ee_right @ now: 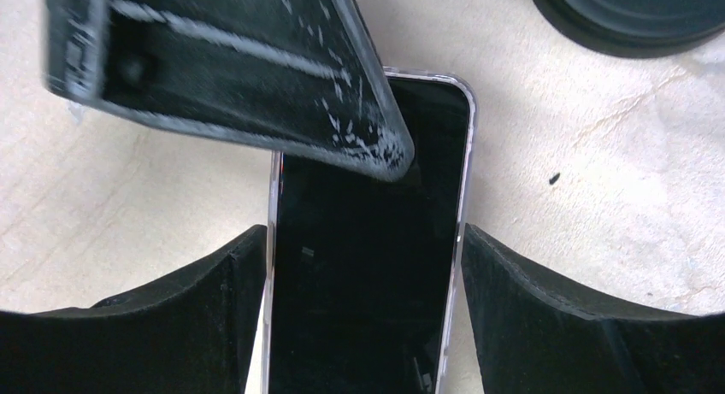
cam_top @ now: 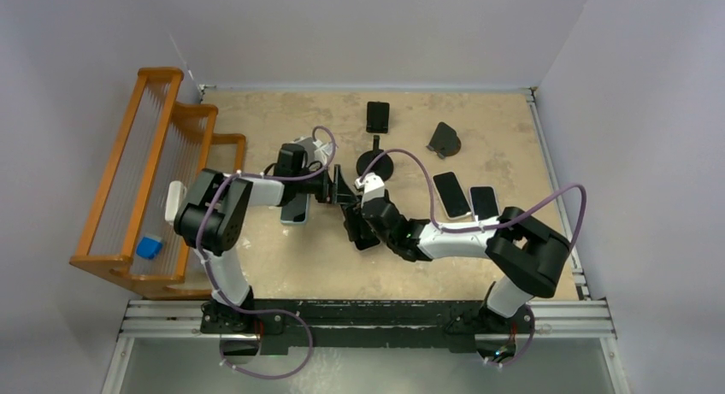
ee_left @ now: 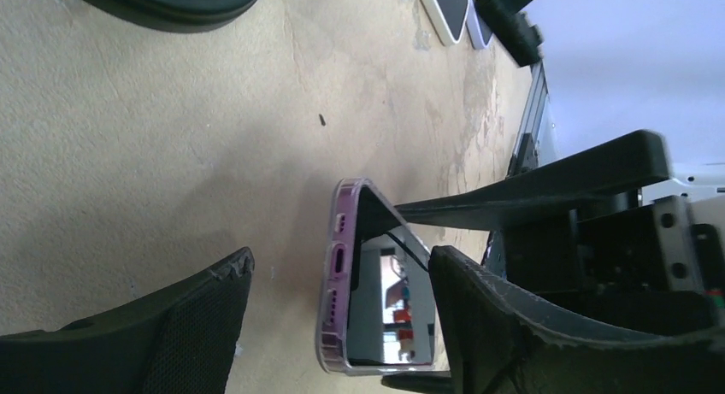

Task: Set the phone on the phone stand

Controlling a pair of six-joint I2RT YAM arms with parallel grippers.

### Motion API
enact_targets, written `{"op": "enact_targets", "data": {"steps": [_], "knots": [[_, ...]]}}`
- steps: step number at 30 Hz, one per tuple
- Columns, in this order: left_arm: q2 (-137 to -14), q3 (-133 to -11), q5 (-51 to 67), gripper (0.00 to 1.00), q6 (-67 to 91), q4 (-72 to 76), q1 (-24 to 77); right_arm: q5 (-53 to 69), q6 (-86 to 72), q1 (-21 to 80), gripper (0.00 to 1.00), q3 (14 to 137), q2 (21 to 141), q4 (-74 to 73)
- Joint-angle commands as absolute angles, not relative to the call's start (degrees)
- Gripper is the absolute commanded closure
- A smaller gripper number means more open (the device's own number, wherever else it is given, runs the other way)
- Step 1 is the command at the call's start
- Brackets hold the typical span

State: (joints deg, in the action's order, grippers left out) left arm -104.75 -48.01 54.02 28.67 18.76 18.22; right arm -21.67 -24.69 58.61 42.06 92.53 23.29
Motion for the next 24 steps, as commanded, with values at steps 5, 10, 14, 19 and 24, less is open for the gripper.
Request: {"op": "enact_targets", "data": {"steps": [5,10,14,19,24], "knots": [[-108.28,-50.33,58.32,0.54,26.45,18.79,19.16,-24.74,-21.82,58.71,0.81,47.20,93.54,29.18],[-109.07,-51.52,59.45,1.00,26.02,18.72,19.16,-24.39,-21.15,58.71,0.79,48.57,94.22,29.44],[-107.99,-51.78,59.23,1.00,26.01,20.40,19.16,-23.29,-19.89,58.51,0.41,48.80,93.67,30.08],[-105.46,-54.33,53.00,1.00,24.91,18.89,19.16,-18.84,-21.28,54.62,0.04,46.22,88.26,33.79],[-101.25,-57.10,44.48,1.00,22.42,16.67,19.07,-6.58,-24.95,45.47,0.01,39.69,80.29,40.85]]}}
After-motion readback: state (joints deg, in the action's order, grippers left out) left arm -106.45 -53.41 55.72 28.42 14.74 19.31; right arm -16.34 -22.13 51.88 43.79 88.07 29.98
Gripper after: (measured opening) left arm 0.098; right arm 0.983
